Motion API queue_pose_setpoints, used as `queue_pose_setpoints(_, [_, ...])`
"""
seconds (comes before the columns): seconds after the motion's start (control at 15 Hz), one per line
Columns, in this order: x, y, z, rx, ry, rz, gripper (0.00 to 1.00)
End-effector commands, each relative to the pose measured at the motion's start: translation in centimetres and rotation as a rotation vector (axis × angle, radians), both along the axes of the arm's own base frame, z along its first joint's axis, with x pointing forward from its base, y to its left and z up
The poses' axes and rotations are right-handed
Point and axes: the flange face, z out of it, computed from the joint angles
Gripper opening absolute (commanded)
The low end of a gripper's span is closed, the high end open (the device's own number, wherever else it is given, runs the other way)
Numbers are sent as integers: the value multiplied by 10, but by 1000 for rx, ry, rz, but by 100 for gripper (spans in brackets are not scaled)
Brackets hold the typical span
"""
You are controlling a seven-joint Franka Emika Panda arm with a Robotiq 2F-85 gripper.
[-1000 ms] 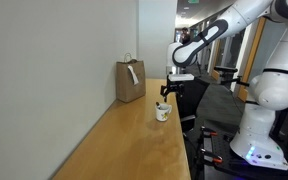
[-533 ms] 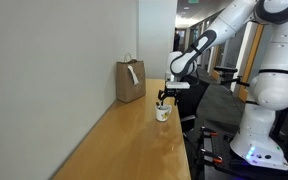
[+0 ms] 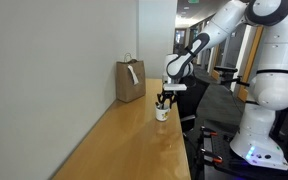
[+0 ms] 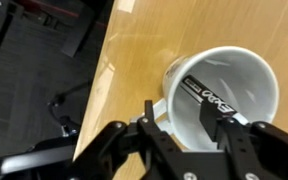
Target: Move the white mug to the left, remove the black marker from the white mug
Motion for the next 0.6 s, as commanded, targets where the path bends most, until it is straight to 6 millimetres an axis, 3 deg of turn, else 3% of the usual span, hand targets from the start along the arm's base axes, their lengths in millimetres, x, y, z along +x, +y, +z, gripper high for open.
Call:
queue_pose_setpoints(0.0, [9,-2,-3,20,-5,22,23])
queue_pose_setpoints(0.2, [12,-3,-7,23,0,43,1])
queue_pose_setpoints(0.53, [19,5,5,-2,-18,114,2])
